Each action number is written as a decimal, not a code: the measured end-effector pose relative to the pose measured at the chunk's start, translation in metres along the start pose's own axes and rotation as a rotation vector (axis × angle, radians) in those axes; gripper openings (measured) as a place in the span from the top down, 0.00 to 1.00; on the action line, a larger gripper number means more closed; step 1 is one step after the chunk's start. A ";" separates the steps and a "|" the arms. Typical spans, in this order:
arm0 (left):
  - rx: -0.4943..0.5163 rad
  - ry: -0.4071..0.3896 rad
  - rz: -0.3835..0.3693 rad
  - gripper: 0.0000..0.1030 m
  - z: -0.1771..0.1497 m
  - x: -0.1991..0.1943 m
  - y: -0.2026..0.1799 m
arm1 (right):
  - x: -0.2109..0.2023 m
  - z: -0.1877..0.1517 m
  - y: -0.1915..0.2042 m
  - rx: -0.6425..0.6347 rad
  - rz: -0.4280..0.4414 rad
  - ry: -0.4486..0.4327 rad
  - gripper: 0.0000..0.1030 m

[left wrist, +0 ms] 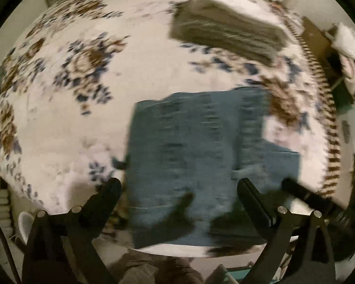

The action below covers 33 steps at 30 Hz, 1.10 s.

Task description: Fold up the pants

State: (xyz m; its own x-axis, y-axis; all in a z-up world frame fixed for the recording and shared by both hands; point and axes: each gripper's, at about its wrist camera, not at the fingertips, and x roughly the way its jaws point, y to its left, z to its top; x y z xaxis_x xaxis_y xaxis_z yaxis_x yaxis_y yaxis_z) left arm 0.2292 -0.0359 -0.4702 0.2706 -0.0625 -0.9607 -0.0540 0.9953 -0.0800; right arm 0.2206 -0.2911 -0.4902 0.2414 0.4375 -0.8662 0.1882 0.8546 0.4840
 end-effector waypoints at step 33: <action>-0.029 0.043 0.066 0.03 0.006 0.029 0.008 | -0.078 -0.055 -0.101 0.257 -0.292 -0.084 0.84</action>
State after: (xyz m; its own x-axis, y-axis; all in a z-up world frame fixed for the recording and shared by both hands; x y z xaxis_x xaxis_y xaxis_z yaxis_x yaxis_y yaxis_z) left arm 0.2428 -0.0298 -0.4974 0.2243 -0.0007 -0.9745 -0.0982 0.9949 -0.0233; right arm 0.1306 -0.3962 -0.4780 0.2172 0.1528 -0.9641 0.4904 0.8369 0.2431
